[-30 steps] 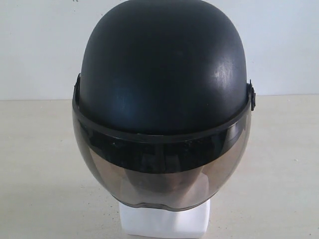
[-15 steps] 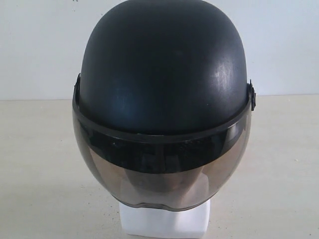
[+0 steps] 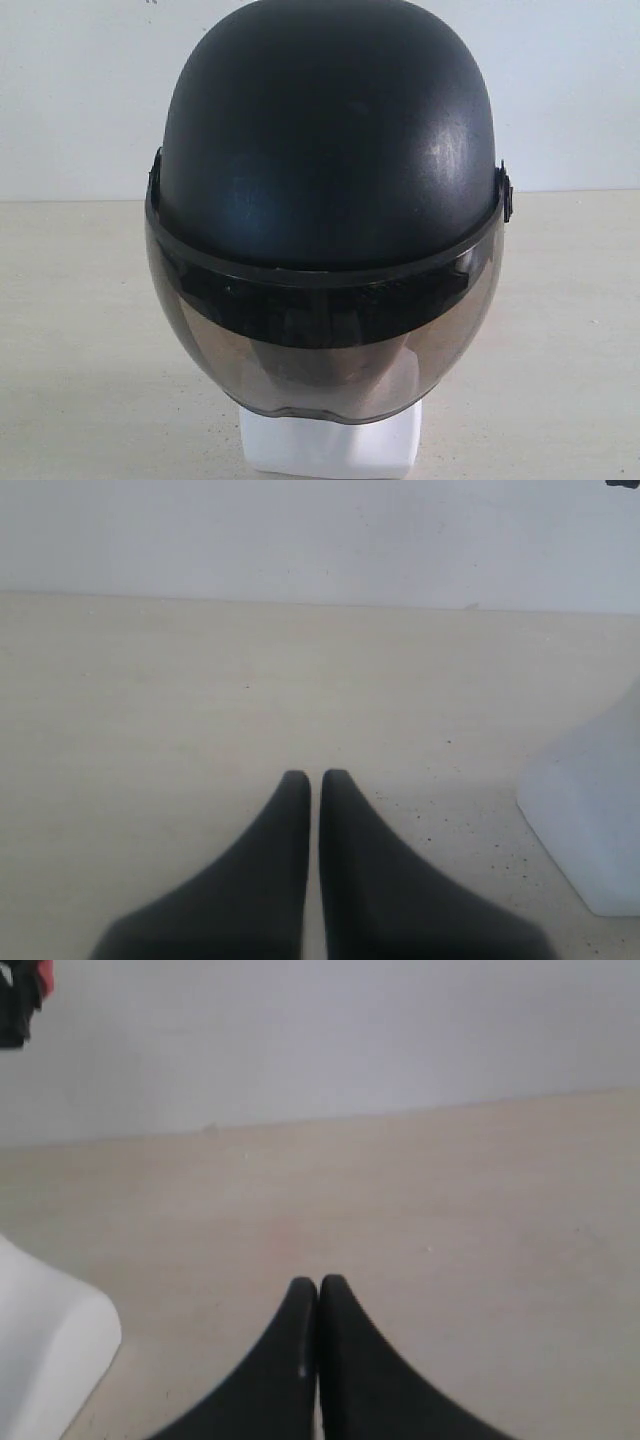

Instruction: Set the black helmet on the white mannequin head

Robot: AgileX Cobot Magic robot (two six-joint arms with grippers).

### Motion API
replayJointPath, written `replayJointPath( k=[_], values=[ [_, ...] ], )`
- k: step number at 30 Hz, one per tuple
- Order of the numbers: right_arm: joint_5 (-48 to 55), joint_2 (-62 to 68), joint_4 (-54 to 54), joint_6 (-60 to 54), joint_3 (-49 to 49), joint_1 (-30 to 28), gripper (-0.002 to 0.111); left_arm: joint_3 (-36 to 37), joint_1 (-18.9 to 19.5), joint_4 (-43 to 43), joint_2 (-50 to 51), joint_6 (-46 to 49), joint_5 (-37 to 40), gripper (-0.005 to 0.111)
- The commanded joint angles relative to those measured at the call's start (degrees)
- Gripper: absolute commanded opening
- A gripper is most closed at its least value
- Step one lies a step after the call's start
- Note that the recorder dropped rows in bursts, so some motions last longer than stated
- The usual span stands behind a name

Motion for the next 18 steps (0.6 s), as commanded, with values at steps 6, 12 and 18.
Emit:
replayJointPath(
  k=[6, 12, 18],
  values=[
    [5.0, -0.4, -9.9, 9.3, 0.1, 0.1, 0.0, 0.2, -0.3, 0.0, -0.1, 0.3, 0.0, 0.004],
    [5.0, -0.4, -13.5, 13.6, 0.1, 0.1, 0.0, 0.2, -0.3, 0.0, -0.1, 0.3, 0.0, 0.004],
    [4.9, -0.4, -13.5, 7.4, 0.1, 0.1, 0.0, 0.2, -0.3, 0.0, -0.1, 0.3, 0.0, 0.004]
  ],
)
